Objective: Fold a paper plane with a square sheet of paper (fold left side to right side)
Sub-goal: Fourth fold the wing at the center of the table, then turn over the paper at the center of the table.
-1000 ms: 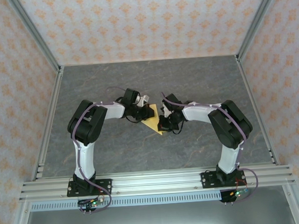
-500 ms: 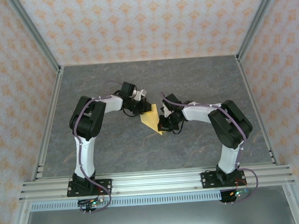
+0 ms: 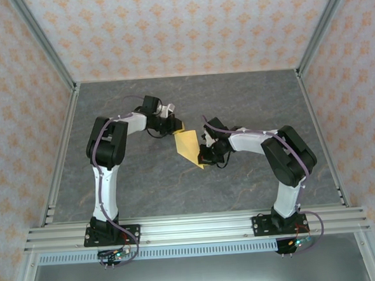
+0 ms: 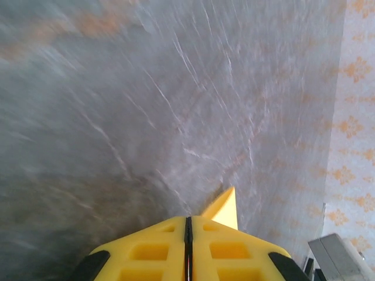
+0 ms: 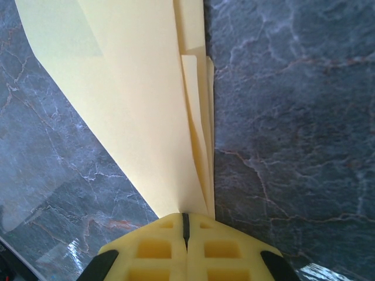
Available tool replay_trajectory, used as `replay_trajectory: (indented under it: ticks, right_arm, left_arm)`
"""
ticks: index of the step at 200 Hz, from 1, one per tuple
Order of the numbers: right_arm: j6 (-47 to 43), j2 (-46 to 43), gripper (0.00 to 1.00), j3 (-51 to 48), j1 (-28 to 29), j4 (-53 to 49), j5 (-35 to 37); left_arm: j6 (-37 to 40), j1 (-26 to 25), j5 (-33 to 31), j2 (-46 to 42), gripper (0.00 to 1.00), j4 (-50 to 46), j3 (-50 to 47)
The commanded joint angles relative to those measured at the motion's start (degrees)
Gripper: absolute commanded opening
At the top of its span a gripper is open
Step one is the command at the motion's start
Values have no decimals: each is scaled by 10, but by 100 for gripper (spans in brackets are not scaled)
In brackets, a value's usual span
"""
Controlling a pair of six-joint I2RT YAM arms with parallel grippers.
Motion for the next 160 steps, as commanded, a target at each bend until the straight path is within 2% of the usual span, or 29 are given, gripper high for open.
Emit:
replay_trajectory:
  ticks: [1, 49, 82, 94, 107, 124, 145, 160]
  right_arm:
    - [-9, 18, 0, -30, -7, -110, 88]
    - [-6, -9, 0, -22, -7, -66, 60]
    - [8, -41, 6, 4, -6, 11, 21]
    - [10, -61, 11, 10, -6, 37, 26]
    - [10, -88, 26, 13, -6, 54, 54]
    - [3, -125, 39, 7, -6, 68, 106]
    - [-2, -180, 50, -18, -6, 87, 174]
    - [0, -217, 55, -45, -6, 106, 207]
  left_arm:
    - [35, 27, -55, 25, 10, -8, 29]
    - [32, 49, -38, 10, 11, -27, 70]
    - [35, 67, -57, -70, 23, -32, 45]
    - [28, 71, -73, -113, 29, -22, 17]
    - [19, 72, -90, -152, 35, -14, -23]
    - [-16, 71, -96, -208, 40, 33, -102]
    - [-68, 61, -106, -262, 43, 100, -211]
    - [-84, 39, -110, -277, 43, 116, -257]
